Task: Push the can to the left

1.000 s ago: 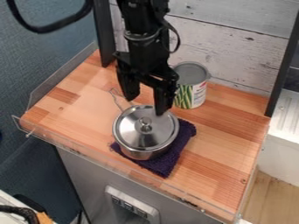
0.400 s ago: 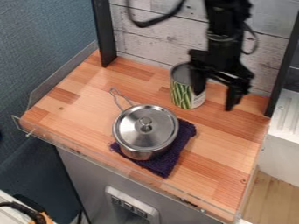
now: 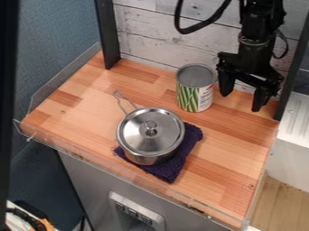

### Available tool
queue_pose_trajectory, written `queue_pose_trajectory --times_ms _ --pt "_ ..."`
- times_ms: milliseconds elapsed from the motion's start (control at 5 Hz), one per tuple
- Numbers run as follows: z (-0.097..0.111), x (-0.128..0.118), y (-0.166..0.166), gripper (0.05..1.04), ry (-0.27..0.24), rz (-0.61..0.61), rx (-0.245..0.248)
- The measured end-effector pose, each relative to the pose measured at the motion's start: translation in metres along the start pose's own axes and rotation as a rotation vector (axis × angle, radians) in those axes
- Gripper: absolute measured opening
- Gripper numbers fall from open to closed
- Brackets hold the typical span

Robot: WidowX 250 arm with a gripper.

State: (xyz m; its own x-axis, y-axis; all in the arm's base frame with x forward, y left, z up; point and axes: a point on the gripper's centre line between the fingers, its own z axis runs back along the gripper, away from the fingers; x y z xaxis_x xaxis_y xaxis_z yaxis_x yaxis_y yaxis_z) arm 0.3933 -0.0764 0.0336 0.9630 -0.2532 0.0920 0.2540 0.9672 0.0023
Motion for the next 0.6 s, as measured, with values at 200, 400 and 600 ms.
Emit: queue_pose_trajectory --times_ms 200,400,600 --pt "0.000 0.006 0.016 1.000 -0.008 0.019 0.013" --pt "0.001 0.000 0.048 1.000 0.000 0.093 0.008" --pt "-0.004 -0.013 0.076 1.000 0.023 0.155 0.018"
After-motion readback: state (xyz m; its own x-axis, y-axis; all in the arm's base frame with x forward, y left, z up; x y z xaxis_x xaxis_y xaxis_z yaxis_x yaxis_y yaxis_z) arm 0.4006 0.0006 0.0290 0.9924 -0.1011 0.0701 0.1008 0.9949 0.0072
